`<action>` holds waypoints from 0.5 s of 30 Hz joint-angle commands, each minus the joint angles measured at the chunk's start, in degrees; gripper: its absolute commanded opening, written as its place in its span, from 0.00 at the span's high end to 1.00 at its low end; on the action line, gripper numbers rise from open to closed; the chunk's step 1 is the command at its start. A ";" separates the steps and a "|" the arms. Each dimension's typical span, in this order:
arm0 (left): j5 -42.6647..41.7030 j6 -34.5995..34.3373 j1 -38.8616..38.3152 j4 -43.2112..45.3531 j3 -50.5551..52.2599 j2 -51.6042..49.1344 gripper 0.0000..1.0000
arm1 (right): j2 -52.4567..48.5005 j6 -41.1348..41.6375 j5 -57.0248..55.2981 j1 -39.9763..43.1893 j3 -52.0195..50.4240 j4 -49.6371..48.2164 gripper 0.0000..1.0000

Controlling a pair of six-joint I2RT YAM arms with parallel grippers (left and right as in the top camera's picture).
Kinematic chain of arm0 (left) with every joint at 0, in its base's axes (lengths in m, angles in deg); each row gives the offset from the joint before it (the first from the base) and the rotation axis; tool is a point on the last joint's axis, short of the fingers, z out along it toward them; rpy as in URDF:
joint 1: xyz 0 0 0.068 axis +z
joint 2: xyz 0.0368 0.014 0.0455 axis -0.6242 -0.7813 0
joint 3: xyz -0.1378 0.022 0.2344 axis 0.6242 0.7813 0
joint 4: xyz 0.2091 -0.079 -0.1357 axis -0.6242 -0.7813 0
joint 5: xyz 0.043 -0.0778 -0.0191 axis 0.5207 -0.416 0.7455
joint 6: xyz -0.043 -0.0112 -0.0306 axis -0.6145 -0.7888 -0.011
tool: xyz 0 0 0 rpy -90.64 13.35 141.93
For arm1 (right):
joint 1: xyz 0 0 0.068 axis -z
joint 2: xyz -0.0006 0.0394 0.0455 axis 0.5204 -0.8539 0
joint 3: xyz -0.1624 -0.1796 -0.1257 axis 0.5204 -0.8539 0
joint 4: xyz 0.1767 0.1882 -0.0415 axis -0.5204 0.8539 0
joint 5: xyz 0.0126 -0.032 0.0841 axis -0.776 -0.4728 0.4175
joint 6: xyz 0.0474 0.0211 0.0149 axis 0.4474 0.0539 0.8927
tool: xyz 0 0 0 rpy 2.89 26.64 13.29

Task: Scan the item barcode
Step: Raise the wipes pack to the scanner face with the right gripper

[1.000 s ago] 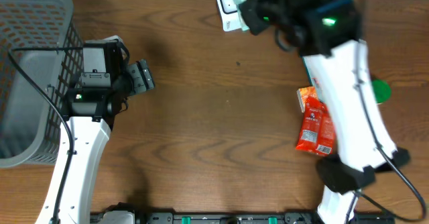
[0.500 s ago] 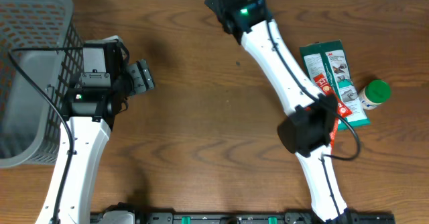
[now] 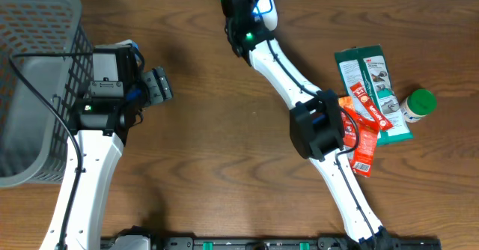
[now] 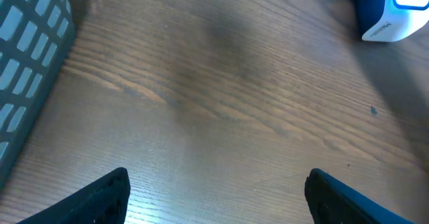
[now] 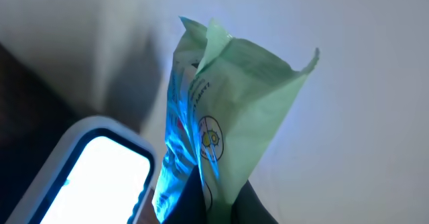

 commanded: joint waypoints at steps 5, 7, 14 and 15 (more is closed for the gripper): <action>0.72 0.35 0.24 -0.15 -0.28 -0.11 0.16 | -0.70 2.97 0.83 -0.94 0.92 1.51 0.99; 0.72 0.35 0.24 -0.13 -0.28 -0.11 0.16 | -0.70 5.38 2.29 -0.96 0.92 4.81 0.99; 0.72 0.35 0.24 -0.13 -0.28 -0.11 0.16 | -0.70 9.86 5.31 -0.92 0.92 11.10 0.99; 0.72 0.35 0.24 -0.13 -0.28 -0.11 0.16 | -0.70 10.12 5.62 -0.92 0.92 11.08 0.99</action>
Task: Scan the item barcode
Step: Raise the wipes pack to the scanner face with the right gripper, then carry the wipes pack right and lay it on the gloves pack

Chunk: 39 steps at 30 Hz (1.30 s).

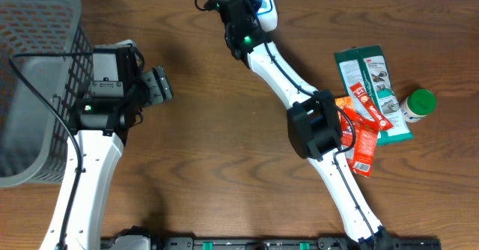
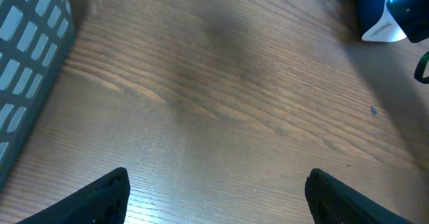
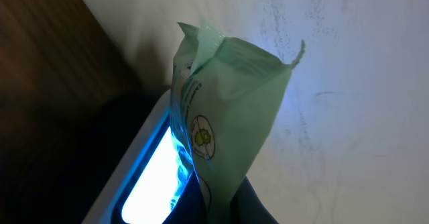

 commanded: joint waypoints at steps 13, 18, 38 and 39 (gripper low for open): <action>0.72 0.35 0.24 -0.13 -0.28 -0.11 0.16 | 0.35 18.75 2.73 0.59 0.90 3.26 0.99; 0.72 0.35 0.24 -0.13 -0.28 -0.11 0.16 | 0.52 18.73 2.71 0.70 0.94 1.79 0.99; 0.72 0.35 0.24 -0.13 -0.28 -0.11 0.16 | 30.73 49.64 32.72 10.45 1.03 50.73 0.99; 0.72 0.35 0.24 -0.13 -0.28 -0.11 0.16 | 32.02 49.62 35.87 11.93 1.03 53.90 0.99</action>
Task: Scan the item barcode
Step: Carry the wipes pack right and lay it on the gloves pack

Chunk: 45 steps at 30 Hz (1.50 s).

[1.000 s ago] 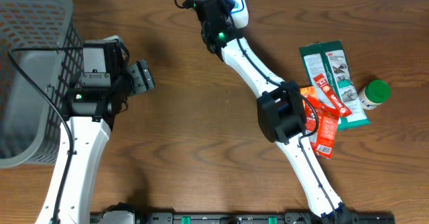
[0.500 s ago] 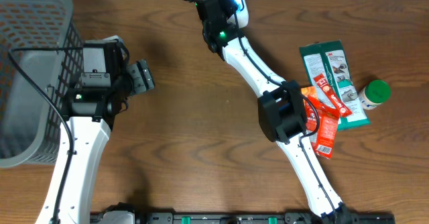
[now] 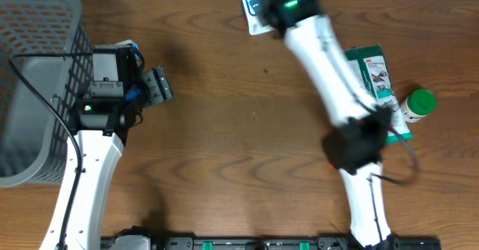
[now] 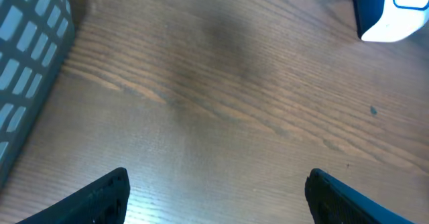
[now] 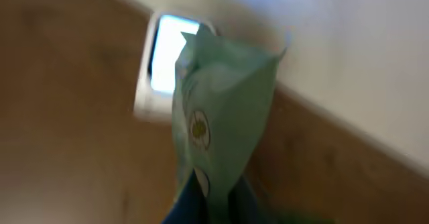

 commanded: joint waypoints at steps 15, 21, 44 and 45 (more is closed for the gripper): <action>0.70 0.33 0.24 -0.24 -0.28 -0.11 0.16 | 9.38 1.36 25.64 29.20 -13.97 25.16 0.99; 0.70 0.33 0.24 -0.24 -0.28 -0.11 0.16 | 9.38 -0.31 25.62 33.16 -30.75 15.21 0.99; 0.70 0.33 0.24 -0.24 -0.28 -0.11 0.16 | 9.46 -1.31 23.91 31.76 -27.17 16.46 0.23; 0.70 0.33 0.24 -0.24 -0.28 -0.11 0.16 | 9.46 -1.25 24.00 31.50 -27.17 16.50 0.16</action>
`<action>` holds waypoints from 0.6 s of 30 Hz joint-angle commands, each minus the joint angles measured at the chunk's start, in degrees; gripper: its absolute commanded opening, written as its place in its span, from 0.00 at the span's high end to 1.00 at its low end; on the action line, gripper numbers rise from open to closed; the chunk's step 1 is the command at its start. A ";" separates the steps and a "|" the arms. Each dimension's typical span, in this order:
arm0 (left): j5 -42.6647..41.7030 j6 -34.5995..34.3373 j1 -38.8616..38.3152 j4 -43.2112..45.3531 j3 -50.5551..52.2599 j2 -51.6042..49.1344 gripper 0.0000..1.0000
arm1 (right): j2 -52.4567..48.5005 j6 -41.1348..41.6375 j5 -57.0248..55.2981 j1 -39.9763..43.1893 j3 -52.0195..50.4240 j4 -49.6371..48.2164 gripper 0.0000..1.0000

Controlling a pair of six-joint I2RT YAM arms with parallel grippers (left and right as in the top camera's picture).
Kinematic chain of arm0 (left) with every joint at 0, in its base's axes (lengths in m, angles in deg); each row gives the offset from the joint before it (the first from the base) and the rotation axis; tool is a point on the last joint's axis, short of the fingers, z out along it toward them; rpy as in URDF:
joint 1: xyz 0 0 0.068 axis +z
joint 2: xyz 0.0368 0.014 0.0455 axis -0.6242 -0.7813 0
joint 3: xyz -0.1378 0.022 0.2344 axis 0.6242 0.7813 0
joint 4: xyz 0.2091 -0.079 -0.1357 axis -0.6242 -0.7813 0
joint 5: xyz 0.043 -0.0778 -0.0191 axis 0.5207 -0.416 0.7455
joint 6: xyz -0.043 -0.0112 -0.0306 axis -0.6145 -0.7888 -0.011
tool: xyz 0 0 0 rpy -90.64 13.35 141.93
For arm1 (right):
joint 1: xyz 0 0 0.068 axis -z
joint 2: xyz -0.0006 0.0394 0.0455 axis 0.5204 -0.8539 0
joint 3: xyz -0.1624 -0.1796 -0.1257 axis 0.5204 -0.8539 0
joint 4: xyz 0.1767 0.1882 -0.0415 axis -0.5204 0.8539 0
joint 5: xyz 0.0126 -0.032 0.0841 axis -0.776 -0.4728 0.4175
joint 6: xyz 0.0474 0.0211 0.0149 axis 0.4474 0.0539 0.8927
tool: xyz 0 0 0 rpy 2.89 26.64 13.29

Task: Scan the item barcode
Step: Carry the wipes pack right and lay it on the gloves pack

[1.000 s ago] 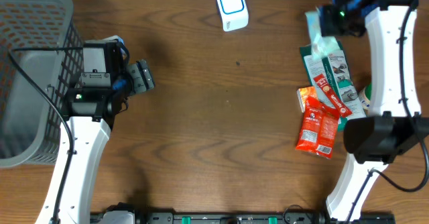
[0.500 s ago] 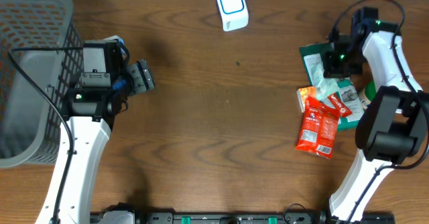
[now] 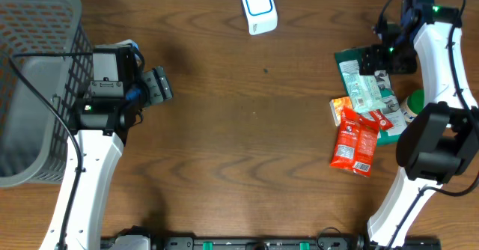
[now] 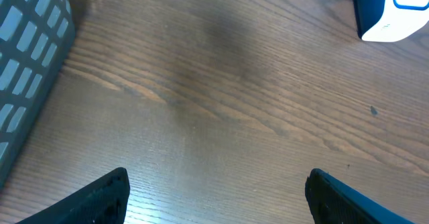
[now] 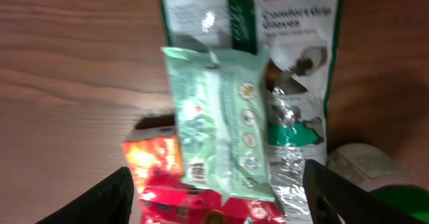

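A pale green packet lies flat on the pile at the table's right side, resting across a dark green 3M package and red packets. A small barcode shows near its lower edge. My right gripper hangs open just above it, with nothing between its fingers. The white scanner with a blue window stands at the table's back edge and also shows at the top right for the left wrist. My left gripper is open over bare wood, left of centre.
A grey mesh basket takes up the left edge, close behind the left arm. A white bottle with a green cap stands beside the pile, at the right. Red packets stick out at the pile's near side.
My right gripper was shut on the pale green packet near the scanner at the back. Now the packet lies on the pile at the right and the gripper is open above it. The left arm is unchanged.
My right gripper first held the pale green packet against the lit scanner window, blue light on it. It stayed there, then was held a little off the scanner. Now the packet lies on the pile at the right, let go. The left arm stayed still.
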 commanded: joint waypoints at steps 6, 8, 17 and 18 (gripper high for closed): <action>0.72 0.33 0.24 -0.13 -0.28 -0.07 0.15 | 0.24 -0.33 2.58 -2.14 1.07 0.31 0.01; 0.72 0.33 0.24 -0.13 -0.28 -0.07 0.15 | 0.24 -0.33 2.58 -2.12 1.07 0.28 0.01; 0.72 0.33 0.24 -0.13 -0.28 -0.07 0.16 | 0.24 -0.33 2.58 -2.14 1.07 0.28 0.01; 0.72 0.33 0.24 -0.13 -0.28 -0.07 0.16 | 0.24 -0.33 2.58 -2.14 1.07 0.28 0.01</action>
